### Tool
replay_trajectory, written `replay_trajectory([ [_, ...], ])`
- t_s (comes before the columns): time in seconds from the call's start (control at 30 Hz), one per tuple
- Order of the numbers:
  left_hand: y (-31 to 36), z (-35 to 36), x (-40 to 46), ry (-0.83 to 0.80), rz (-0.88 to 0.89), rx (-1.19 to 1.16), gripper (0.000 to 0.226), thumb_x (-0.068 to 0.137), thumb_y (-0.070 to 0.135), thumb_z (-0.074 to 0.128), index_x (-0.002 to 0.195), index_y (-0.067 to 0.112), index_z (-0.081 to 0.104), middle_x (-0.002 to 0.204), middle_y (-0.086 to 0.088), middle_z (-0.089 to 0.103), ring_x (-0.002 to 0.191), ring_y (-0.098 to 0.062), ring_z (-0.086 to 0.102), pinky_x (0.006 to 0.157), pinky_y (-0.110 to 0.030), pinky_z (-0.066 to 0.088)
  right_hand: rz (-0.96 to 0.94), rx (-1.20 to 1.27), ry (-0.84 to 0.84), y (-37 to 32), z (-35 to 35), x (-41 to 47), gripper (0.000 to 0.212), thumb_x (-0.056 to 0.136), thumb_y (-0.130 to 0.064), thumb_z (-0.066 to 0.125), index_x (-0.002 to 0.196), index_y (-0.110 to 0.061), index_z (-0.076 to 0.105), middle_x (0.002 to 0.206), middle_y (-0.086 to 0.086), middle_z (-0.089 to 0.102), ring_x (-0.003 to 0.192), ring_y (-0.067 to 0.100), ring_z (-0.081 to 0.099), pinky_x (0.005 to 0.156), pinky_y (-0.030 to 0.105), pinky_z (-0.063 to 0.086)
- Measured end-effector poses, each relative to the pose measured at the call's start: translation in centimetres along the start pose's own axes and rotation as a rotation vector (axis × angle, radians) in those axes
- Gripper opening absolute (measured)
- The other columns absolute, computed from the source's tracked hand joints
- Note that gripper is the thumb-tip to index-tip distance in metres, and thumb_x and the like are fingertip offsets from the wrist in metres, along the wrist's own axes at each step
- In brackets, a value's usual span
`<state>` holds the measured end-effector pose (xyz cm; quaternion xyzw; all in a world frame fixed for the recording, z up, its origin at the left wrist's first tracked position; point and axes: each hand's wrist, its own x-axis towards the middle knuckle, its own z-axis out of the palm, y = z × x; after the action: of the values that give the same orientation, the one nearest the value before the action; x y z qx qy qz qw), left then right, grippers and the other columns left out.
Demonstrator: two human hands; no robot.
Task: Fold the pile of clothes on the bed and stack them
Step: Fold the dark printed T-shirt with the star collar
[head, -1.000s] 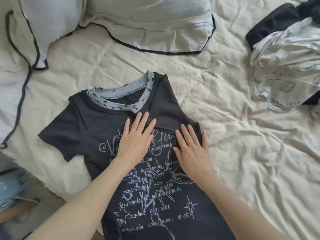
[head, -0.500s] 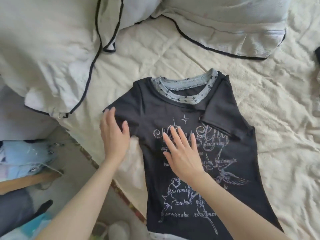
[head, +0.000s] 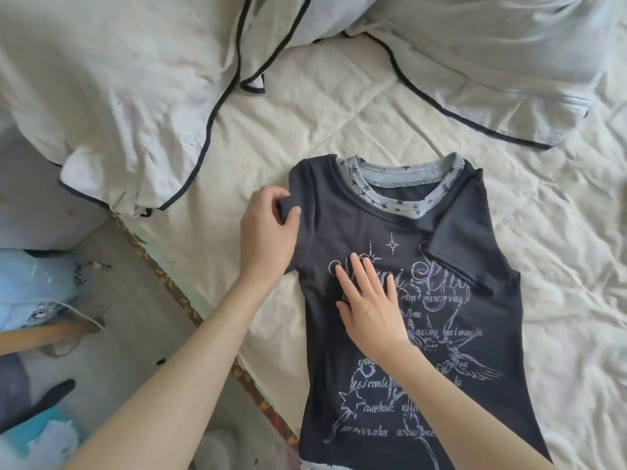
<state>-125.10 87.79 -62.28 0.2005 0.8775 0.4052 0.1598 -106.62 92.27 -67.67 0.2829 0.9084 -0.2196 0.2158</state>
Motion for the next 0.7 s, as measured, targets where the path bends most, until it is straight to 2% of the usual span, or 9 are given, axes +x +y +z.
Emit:
replay_trajectory([
  [0.1,2.0,2.1,-1.3,-0.262,0.126,-0.049,0.02,0.084,0.011,0.066,0.104,0.015,0.062,0.083,0.012,0.053,0.069,0.003,0.052,0.068,-0.001,0.036,0.029,0.003,0.002,0.6,0.0,-1.0,0.06,0.1,-0.036,0.034,0.152,-0.027,0.006,0.16,0.001,-0.008,0.146,0.021,-0.01,0.116,0.05,0.002],
  [0.17,2.2,3.4,-2.2,-0.494,0.108,-0.11,0.027,0.087,0.016,0.065,0.114,0.019,0.062,0.09,0.014,0.057,0.073,0.006,0.056,0.069,-0.004,0.04,0.047,0.01,-0.005,1.3,-0.1,-1.5,0.06,0.1,-0.036,0.034,0.152,-0.026,0.006,0.16,0.002,-0.007,0.147,0.021,-0.009,0.117,0.046,0.001],
  [0.2,1.9,3.7,-2.7,-0.533,0.087,-0.121,0.029,0.088,0.019,0.064,0.117,0.02,0.062,0.093,0.013,0.059,0.075,0.005,0.057,0.07,-0.006,0.042,0.049,0.012,-0.005,1.5,-0.1,-1.7,0.059,0.1,-0.036,0.034,0.152,-0.025,0.006,0.16,0.002,-0.006,0.147,0.021,-0.008,0.117,0.045,0.002],
  [0.27,0.6,3.6,-3.0,-0.417,0.045,-0.111,0.025,0.089,0.018,0.062,0.114,0.017,0.063,0.095,0.008,0.061,0.075,0.005,0.056,0.069,-0.003,0.04,0.052,0.033,0.026,1.8,-0.4,-1.8,0.056,0.1,-0.033,0.037,0.151,-0.022,0.016,0.16,0.003,0.002,0.147,0.02,0.0,0.117,0.044,0.005],
  [0.37,-2.4,2.3,-2.9,-0.179,-0.111,0.022,0.019,0.091,0.017,0.059,0.108,0.01,0.06,0.099,-0.001,0.059,0.072,0.001,0.051,0.066,-0.006,0.037,0.108,0.13,0.263,1.4,-1.8,-1.3,0.038,0.095,-0.017,0.052,0.132,-0.007,0.051,0.142,0.013,0.045,0.136,0.028,0.038,0.111,0.05,0.027],
  [0.43,-3.9,2.0,-3.5,-0.226,-0.243,0.072,0.022,0.092,0.026,0.058,0.108,0.01,0.058,0.094,0.003,0.058,0.076,-0.005,0.052,0.063,-0.012,0.035,0.117,0.163,0.481,1.1,-2.9,-0.2,0.029,0.09,-0.007,0.058,0.118,-0.002,0.061,0.123,0.015,0.06,0.118,0.033,0.054,0.102,0.052,0.04],
  [0.5,-4.4,2.3,-4.4,-0.307,-0.313,0.059,0.022,0.091,0.035,0.059,0.1,0.016,0.058,0.081,0.012,0.056,0.079,-0.011,0.056,0.062,-0.014,0.035,0.054,0.161,0.515,0.5,-4.5,1.5,0.034,0.091,-0.006,0.054,0.125,-0.001,0.057,0.13,0.017,0.056,0.124,0.034,0.05,0.105,0.051,0.037],
  [0.6,-4.3,3.4,-5.2,-0.351,-0.333,0.075,0.02,0.087,0.045,0.061,0.084,0.027,0.052,0.073,0.018,0.053,0.073,-0.009,0.053,0.067,-0.024,0.039,-0.122,0.04,0.319,-0.5,-6.4,5.0,0.047,0.099,-0.013,0.04,0.146,-0.012,0.034,0.155,0.012,0.026,0.145,0.028,0.019,0.117,0.045,0.015],
  [0.7,-4.7,3.9,-5.5,-0.332,-0.327,0.068,0.017,0.091,0.035,0.058,0.08,0.022,0.054,0.067,0.017,0.051,0.068,-0.012,0.05,0.064,-0.026,0.035,-0.226,-0.13,0.208,-0.9,-7.1,8.1,0.054,0.101,-0.024,0.037,0.151,-0.021,0.017,0.16,0.006,0.005,0.147,0.024,0.001,0.119,0.041,0.003],
])
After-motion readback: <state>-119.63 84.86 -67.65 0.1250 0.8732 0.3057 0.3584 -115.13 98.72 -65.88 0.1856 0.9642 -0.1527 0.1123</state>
